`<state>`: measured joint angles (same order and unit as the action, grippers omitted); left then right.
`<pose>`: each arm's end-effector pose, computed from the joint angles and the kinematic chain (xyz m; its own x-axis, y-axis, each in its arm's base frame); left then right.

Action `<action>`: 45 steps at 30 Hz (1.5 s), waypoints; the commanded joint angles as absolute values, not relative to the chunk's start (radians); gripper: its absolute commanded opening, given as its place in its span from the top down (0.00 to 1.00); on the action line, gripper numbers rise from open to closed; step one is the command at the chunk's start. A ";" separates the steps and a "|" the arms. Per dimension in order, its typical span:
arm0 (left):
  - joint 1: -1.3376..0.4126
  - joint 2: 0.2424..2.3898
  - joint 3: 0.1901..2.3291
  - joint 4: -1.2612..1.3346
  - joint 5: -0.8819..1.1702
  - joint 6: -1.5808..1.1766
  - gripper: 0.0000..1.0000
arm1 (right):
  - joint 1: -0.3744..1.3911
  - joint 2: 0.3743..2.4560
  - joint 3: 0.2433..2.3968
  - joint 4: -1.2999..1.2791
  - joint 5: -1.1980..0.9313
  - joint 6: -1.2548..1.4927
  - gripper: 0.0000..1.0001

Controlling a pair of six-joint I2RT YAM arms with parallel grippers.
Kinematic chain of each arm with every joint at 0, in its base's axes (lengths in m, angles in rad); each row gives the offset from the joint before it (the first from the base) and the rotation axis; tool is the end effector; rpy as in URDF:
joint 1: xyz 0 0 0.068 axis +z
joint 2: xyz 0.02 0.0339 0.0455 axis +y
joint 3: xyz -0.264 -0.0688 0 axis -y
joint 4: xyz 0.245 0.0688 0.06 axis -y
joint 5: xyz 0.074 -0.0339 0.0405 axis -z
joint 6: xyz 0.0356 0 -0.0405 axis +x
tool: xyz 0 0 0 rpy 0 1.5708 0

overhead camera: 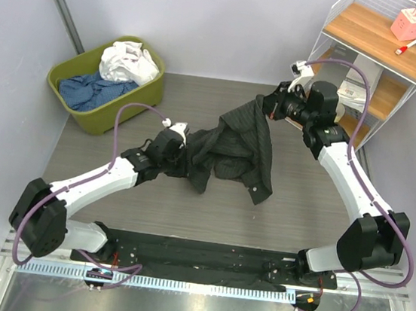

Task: Fold and stack the long sleeve shirts
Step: Flatten the shirt out

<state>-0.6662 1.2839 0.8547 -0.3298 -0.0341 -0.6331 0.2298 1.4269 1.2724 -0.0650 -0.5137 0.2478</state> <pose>0.2150 -0.1675 0.2439 -0.7901 -0.1310 -0.5988 0.1622 0.8974 -0.4103 0.3231 0.0936 0.3735 -0.3687 0.1331 -0.9199 -0.5931 0.7284 0.3431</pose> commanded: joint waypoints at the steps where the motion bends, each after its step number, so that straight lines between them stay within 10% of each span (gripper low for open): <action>1: -0.591 1.289 0.948 -0.353 -0.075 -0.505 0.79 | 0.230 1.342 1.356 -0.021 -0.411 0.227 0.99; 3: -0.519 1.266 0.989 -0.435 0.062 -0.371 1.00 | 0.227 1.306 1.370 -0.058 -0.355 0.204 0.99; 14: -0.416 0.982 1.270 -0.940 0.708 0.357 1.00 | 0.222 0.980 1.433 -0.336 -0.262 0.121 0.99; 27: -0.375 1.525 1.302 -0.842 0.612 0.429 1.00 | 0.224 1.084 1.267 -0.321 -0.178 -0.041 0.99; 37: -0.239 1.468 1.172 -0.966 0.755 0.566 0.52 | 0.222 1.104 1.235 -0.311 -0.215 -0.106 0.99; 45: -0.210 1.589 1.120 -0.986 0.779 0.706 0.46 | 0.222 1.089 1.206 -0.313 -0.233 -0.144 0.99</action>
